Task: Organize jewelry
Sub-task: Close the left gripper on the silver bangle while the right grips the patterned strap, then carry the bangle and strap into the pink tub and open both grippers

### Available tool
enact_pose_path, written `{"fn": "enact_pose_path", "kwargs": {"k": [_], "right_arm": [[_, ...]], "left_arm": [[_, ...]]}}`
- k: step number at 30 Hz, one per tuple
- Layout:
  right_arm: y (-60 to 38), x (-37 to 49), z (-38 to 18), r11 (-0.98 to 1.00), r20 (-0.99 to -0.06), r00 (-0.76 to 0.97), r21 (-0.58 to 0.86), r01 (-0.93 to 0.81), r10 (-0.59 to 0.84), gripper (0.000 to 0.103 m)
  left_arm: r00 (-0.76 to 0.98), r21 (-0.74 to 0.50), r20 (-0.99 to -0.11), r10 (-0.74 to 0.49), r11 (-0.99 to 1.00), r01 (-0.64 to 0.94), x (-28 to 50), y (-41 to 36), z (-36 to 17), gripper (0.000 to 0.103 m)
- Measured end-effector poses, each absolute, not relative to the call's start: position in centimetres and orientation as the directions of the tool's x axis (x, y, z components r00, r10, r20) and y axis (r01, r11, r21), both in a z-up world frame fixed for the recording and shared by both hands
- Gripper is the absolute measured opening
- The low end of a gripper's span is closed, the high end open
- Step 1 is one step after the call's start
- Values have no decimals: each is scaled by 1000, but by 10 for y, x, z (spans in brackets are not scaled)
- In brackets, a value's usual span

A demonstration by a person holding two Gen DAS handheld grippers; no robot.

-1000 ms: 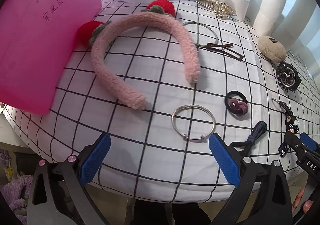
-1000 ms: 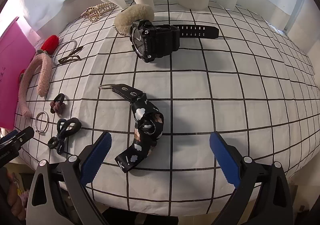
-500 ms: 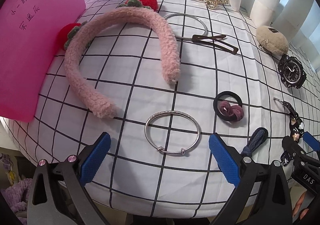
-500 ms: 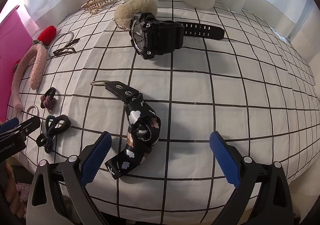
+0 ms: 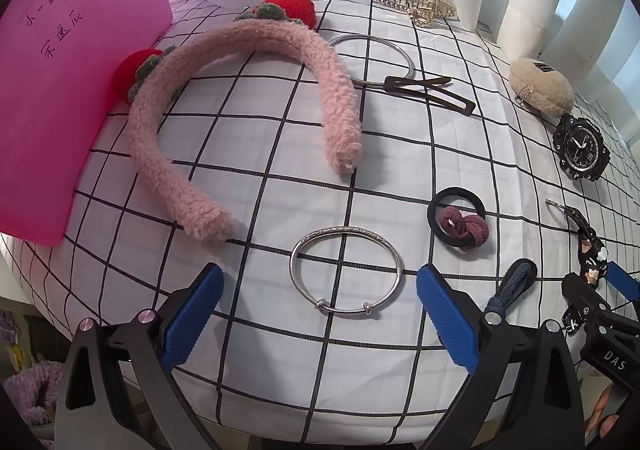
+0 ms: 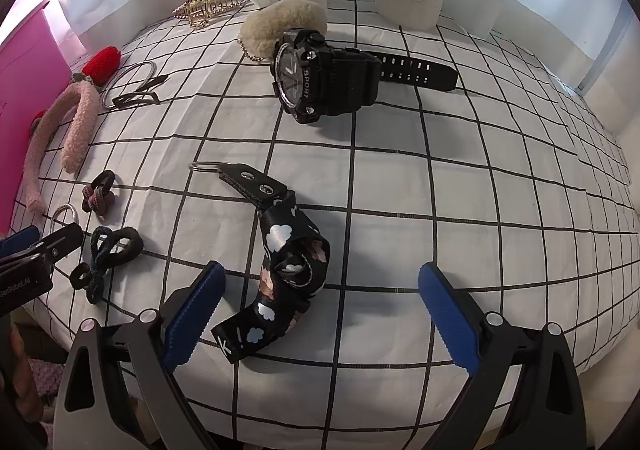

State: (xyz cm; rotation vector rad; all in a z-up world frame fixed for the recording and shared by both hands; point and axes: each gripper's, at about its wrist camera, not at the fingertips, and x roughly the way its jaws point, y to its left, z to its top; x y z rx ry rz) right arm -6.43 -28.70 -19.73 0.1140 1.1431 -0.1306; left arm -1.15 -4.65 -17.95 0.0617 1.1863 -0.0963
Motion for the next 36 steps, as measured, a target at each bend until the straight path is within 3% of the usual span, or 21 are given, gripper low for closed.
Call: {"fn": "enact_pose_path", "kwargs": {"k": [4,7,10,11,36], "right_arm": [[-283,-64,-194,988,-909,414,23,154,-43,85],[-280,-63,-189,990,-903,427,18,142,-45,61],[-276,-61,-186,991,-901,433,16,131,-43,38],[-276,-61,-185,991,-900,434,19,129,-40,25],[-283,-62,-132,983,-857,510,145,115,67,24]], "left_arm": [[383,-5,-923,-50,993,118,-15,-46,-175,75],[390,-6,-919,-53,993,120,-16,-44,-170,54],[389,-7,-920,-54,993,122,-17,-43,-170,53],[389,-8,-920,-54,993,119,-18,-43,-170,53],[473,-65,-874,-109,992,107,-16,-29,-115,52]]}}
